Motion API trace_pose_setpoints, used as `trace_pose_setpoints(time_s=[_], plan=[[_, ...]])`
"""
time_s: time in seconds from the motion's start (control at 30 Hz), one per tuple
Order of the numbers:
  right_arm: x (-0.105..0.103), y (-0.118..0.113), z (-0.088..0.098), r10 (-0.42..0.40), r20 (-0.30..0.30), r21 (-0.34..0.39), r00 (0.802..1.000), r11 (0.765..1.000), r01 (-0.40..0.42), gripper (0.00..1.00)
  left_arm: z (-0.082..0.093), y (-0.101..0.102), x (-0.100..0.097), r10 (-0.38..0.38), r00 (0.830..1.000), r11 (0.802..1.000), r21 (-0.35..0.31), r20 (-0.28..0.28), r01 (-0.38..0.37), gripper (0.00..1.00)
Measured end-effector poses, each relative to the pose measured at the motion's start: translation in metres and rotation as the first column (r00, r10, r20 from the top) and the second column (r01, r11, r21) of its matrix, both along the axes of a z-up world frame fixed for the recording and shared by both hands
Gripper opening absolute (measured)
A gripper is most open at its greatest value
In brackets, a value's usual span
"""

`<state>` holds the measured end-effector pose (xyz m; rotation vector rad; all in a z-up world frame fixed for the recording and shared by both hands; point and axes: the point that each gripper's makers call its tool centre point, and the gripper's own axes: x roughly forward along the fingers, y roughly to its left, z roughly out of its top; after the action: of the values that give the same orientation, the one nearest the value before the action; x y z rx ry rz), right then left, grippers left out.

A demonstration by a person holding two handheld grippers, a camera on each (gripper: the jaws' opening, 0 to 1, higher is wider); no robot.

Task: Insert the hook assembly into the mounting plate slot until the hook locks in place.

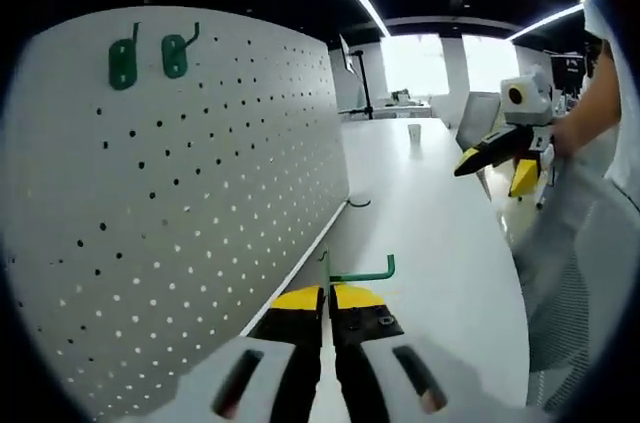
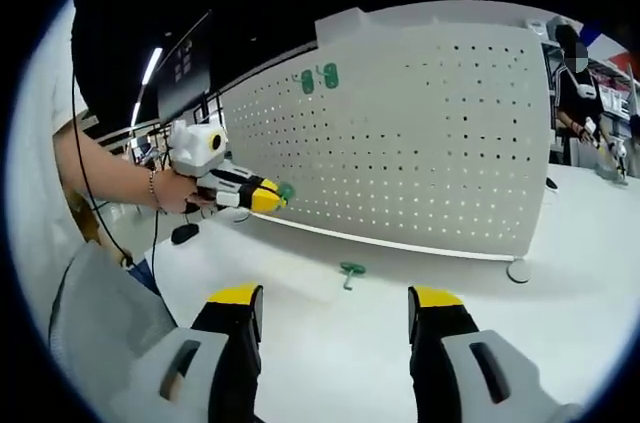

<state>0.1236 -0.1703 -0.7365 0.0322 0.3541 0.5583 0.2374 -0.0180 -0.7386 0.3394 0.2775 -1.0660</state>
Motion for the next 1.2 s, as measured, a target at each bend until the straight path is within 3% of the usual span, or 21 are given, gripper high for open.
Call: trace_pose_setpoints(time_s=[0.23,0.57,0.63,1.03,1.2], plan=[[-0.002,0.001,0.0,0.003,0.001,0.007,1.0,1.0,-0.003,0.57,0.004,0.009,-0.015,0.048,0.999,0.997,-0.059,-0.018,-0.049,0.02],[-0.004,0.003,0.001,0.007,0.004,0.013,1.0,1.0,-0.007,0.57,0.024,0.015,-0.027,0.09,0.996,0.986,-0.138,-0.007,-0.09,0.02],[-0.004,0.004,0.003,0.008,0.007,0.016,1.0,1.0,-0.008,0.57,0.031,0.015,-0.029,0.102,0.995,0.979,-0.175,-0.005,-0.101,0.02],[-0.004,0.005,0.005,0.014,0.012,0.02,1.0,1.0,-0.015,0.57,0.051,0.018,-0.047,0.134,0.991,0.961,-0.246,0.011,-0.127,0.02],[-0.005,0.005,0.004,0.017,0.01,0.02,1.0,1.0,-0.017,0.57,0.064,0.024,-0.052,0.15,0.989,0.942,-0.303,0.006,-0.141,0.02]])
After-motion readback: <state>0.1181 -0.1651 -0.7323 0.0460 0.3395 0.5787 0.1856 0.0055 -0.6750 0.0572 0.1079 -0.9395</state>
